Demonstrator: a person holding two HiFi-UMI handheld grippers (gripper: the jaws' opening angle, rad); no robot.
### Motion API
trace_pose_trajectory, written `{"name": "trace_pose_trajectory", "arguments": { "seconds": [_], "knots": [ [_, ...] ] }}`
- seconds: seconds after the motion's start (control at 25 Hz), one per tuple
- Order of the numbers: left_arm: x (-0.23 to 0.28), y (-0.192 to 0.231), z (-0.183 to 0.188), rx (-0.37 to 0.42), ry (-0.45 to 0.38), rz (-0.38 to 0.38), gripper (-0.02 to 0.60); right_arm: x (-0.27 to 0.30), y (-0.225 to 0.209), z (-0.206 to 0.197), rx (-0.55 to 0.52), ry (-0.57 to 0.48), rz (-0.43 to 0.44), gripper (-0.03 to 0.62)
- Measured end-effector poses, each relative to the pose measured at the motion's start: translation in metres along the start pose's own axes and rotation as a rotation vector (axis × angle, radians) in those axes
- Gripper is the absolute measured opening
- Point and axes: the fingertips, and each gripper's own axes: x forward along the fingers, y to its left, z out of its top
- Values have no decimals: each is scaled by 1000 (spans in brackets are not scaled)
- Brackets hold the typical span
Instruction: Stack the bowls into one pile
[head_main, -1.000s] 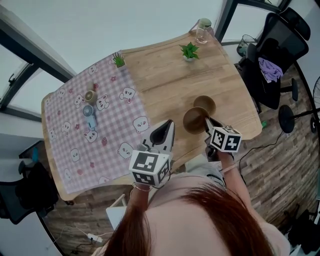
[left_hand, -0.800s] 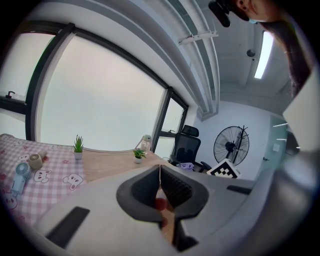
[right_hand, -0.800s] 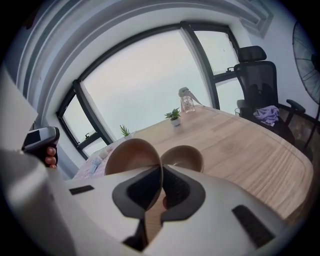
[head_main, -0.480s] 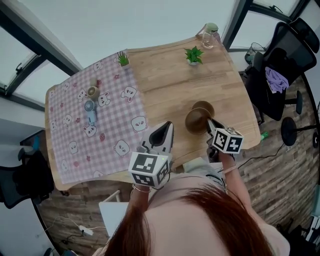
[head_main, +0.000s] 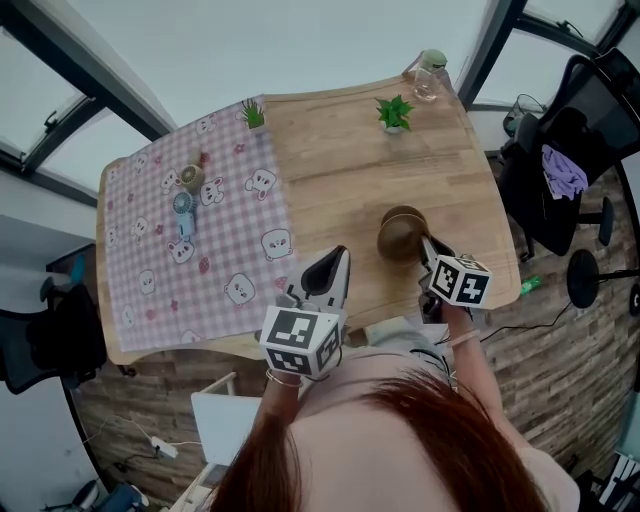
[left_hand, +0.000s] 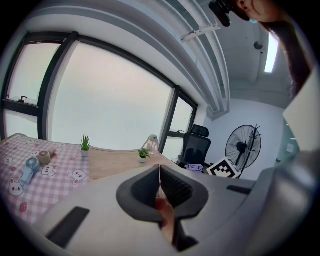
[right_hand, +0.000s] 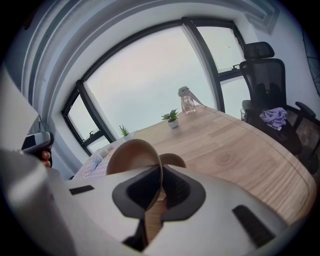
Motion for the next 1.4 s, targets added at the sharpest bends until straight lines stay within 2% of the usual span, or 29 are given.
{"name": "trace_pose_trajectory", "arguments": {
  "seconds": [0.72,1.4],
  "knots": [
    [12,-17,-7,14,23,47,11,20,-33,2,-71,45,-21,17],
    [24,-21,-13,12,44,61,11,39,-36,5,-245,70,-63,32]
  ]
}}
